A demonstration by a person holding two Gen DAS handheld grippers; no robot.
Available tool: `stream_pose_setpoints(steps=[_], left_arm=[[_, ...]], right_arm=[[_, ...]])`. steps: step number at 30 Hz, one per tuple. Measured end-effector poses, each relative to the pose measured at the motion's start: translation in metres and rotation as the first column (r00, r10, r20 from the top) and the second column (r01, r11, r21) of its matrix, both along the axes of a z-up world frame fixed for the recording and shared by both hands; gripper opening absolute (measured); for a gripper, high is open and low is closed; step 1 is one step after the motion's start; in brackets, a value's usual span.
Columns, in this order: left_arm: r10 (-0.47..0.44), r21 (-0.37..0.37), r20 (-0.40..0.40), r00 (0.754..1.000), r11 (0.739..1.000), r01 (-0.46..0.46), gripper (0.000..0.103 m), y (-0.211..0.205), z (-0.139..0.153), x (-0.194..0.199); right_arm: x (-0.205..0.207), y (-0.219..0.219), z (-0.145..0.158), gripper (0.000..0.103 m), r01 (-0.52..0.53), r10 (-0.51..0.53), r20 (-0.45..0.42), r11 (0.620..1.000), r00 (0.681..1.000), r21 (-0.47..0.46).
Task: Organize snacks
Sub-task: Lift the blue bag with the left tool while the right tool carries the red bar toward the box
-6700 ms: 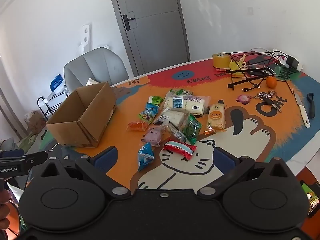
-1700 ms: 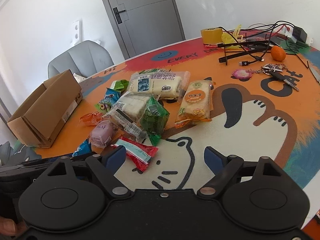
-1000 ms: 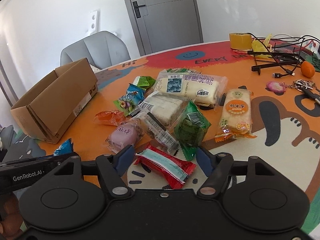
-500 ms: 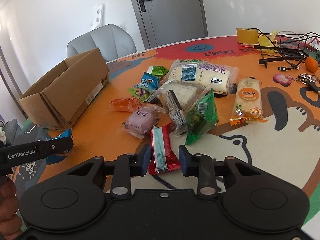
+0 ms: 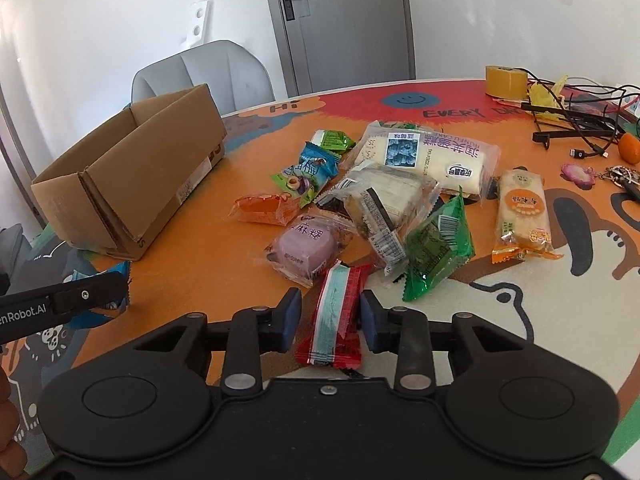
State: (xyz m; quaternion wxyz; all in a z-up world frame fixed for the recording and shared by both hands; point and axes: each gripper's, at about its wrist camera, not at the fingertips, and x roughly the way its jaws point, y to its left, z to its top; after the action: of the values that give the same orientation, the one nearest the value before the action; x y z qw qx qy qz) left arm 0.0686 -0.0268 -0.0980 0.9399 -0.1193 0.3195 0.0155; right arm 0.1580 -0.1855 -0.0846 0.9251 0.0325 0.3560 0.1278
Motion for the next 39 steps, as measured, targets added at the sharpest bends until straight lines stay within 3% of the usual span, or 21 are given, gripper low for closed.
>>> stream_pose_setpoints(steps=[3, 7, 14, 39], left_arm=[[-0.002, 0.023, -0.008, 1.000, 1.000, 0.002, 0.027, -0.003, -0.002, 0.001], [-0.004, 0.000, -0.042, 0.999, 1.000, 0.004, 0.027, -0.001, -0.008, 0.003], [-0.005, 0.004, -0.015, 1.000, 1.000, 0.005, 0.025, 0.002, -0.002, -0.003], [0.096, 0.045, 0.197, 0.976, 0.993, -0.107, 0.025, 0.048, 0.078, -0.002]], right_arm=[[0.000, -0.002, 0.000, 0.023, 0.006, -0.006, 0.003, 1.000, 1.000, 0.000], [-0.004, -0.010, 0.002, 0.022, 0.006, -0.006, -0.007, 0.999, 1.000, 0.042], [-0.014, -0.016, 0.015, 0.022, 0.011, -0.014, 0.039, 0.997, 0.999, 0.073], [0.004, 0.052, 0.078, 0.022, -0.153, 0.122, 0.192, 0.975, 0.974, 0.160]])
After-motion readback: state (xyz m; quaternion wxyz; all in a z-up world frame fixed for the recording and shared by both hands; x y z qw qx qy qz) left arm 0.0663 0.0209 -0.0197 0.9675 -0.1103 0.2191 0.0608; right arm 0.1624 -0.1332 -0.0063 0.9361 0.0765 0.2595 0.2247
